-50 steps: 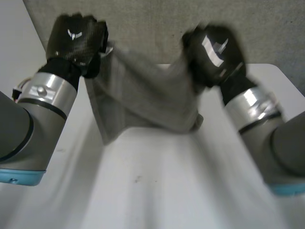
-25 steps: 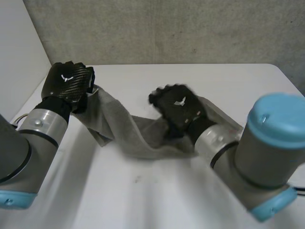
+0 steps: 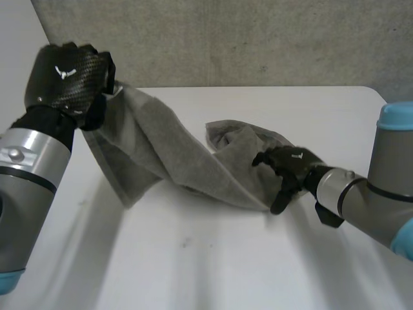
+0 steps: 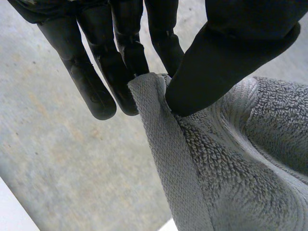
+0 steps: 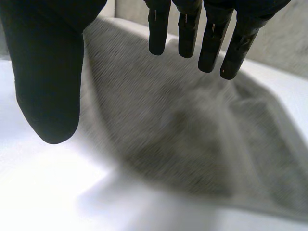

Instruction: Fold the towel.

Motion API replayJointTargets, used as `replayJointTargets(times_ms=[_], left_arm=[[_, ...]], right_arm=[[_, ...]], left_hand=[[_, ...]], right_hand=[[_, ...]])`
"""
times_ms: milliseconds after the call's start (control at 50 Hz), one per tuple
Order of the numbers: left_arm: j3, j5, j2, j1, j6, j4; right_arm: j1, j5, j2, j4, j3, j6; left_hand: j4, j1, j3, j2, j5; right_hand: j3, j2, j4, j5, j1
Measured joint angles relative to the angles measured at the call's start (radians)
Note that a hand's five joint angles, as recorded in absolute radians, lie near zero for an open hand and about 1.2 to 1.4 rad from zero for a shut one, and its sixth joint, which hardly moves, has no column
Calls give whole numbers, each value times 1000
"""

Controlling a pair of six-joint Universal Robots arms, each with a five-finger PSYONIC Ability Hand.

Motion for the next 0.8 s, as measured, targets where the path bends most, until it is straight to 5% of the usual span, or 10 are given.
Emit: replayJointTargets(times_ms=[240, 380, 560, 580, 620, 800], left_arm=[[63, -7, 46, -54, -34, -9], [68, -10, 70, -68, -51, -9], [56, -12, 93, -65, -56, -9], [55, -12, 95, -63, -57, -9], [54, -12, 98, -61, -58, -9], [38, -9, 94, -21, -60, -8]], right_arm=[[7, -32, 55, -145, 85, 180], [28, 67, 157, -288, 40, 257], [39, 191, 284, -351, -63, 265], [37, 193, 284, -351, -67, 265], [35, 195, 273, -350, -67, 264], [-17, 179, 32, -353, -43, 201]], left_hand=[[0, 0, 0, 0, 0], [0, 0, 0, 0, 0], [0, 2, 0, 0, 0], [0, 2, 1, 0, 0], [0, 2, 1, 0, 0], [0, 2, 1, 0, 0]], right_hand=[[0, 0, 0, 0, 0], [116, 89, 118, 121, 91], [555, 551, 555, 535, 467], [772, 767, 774, 753, 650], [862, 849, 866, 841, 697], [878, 855, 885, 855, 697]])
